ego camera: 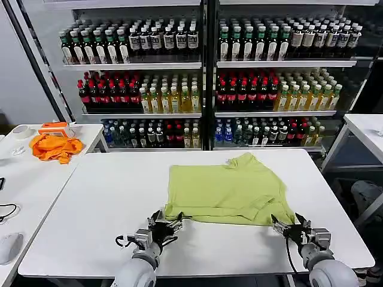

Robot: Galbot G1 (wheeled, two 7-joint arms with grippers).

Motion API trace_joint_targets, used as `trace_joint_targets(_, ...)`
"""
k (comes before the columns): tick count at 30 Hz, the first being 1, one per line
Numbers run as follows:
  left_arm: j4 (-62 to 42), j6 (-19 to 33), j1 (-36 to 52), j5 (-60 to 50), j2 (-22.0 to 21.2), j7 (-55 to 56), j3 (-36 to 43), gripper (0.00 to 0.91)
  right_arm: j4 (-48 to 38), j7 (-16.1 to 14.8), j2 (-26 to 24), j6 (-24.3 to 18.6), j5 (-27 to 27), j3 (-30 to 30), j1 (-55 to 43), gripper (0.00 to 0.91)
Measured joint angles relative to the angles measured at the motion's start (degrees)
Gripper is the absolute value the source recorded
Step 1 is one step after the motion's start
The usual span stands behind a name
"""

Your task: Fold and organize the clothes.

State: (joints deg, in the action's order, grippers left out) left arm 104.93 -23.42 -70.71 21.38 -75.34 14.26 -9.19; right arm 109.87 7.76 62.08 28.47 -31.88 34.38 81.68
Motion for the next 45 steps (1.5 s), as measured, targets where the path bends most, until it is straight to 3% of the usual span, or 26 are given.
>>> trace_joint_targets(21, 1.28, -0.44, -1.51, 2.77, 0.32, -0.89, 0.40, 0.020, -0.92, 0.07, 0.84, -1.80, -1.86, 0.26, 1.13, 0.000)
trace_joint_targets(32, 6.13, -1.03, -5.72, 5.01, 2.61, -0.81, -2.32, 0.020, 5.03, 0.45, 1.47, -1.43, -1.94, 2.02, 7.22, 0.000)
trace_joint_targets(45, 18.26, -1.91, -18.63, 6.42, 8.36, 0.03, -9.10, 0.020, 14.81, 0.23, 1.60, -1.14, -0.01, 3.46, 18.91, 0.000)
